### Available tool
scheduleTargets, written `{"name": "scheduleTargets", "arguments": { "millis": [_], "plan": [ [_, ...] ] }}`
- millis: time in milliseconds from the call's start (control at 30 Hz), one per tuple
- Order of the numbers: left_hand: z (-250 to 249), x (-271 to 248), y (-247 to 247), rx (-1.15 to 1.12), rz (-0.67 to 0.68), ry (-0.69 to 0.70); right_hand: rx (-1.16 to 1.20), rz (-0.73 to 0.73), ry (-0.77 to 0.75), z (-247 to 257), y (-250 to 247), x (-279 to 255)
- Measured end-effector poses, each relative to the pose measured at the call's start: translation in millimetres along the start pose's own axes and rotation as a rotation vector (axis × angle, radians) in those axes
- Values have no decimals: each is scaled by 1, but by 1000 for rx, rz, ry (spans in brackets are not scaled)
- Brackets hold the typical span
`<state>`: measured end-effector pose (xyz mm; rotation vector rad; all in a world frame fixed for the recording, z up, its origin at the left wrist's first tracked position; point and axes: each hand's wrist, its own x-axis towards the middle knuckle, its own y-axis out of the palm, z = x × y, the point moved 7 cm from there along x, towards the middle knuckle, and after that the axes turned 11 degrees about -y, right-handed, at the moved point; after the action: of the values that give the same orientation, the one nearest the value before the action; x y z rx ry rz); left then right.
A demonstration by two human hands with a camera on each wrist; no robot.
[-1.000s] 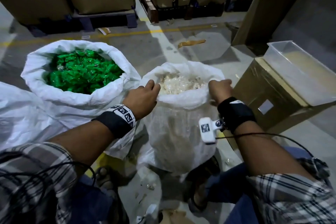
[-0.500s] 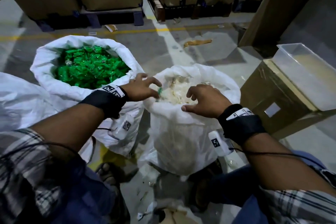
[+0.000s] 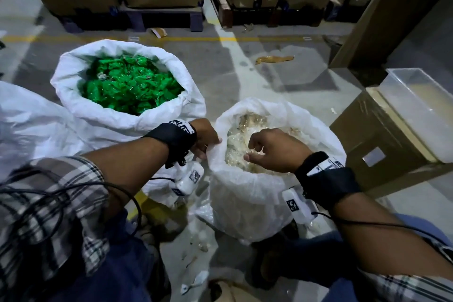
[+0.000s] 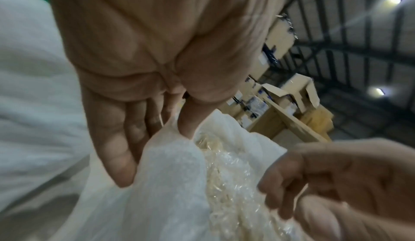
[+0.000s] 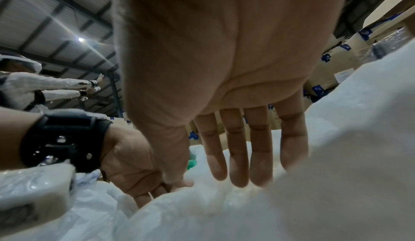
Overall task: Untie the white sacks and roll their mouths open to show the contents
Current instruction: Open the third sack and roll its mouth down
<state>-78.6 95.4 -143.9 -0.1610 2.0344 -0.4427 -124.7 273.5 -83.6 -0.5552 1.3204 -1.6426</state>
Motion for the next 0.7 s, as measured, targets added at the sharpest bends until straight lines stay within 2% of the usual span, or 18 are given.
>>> {"name": "scheduleTargets", "arguments": {
  "millis": [167, 233, 367, 467, 567, 700],
  "plan": [
    [-7, -1, -4, -464, 173, 4, 169, 31, 35, 2, 8, -1],
    [-12, -1, -9, -602, 233, -12, 147, 79, 56, 3, 19, -2],
    [-20, -7, -16, -738, 351, -52, -11, 71, 96, -1, 32, 2],
    [-24, -10, -18, -742, 399, -31, -60, 7, 139, -2, 32, 6],
    [-24, -15, -27, -754, 337, -17, -201, -96, 111, 8, 33, 10],
    [-16, -7, -57, -621, 16, 57, -273, -130, 69, 18, 39, 15]
  ]
}}
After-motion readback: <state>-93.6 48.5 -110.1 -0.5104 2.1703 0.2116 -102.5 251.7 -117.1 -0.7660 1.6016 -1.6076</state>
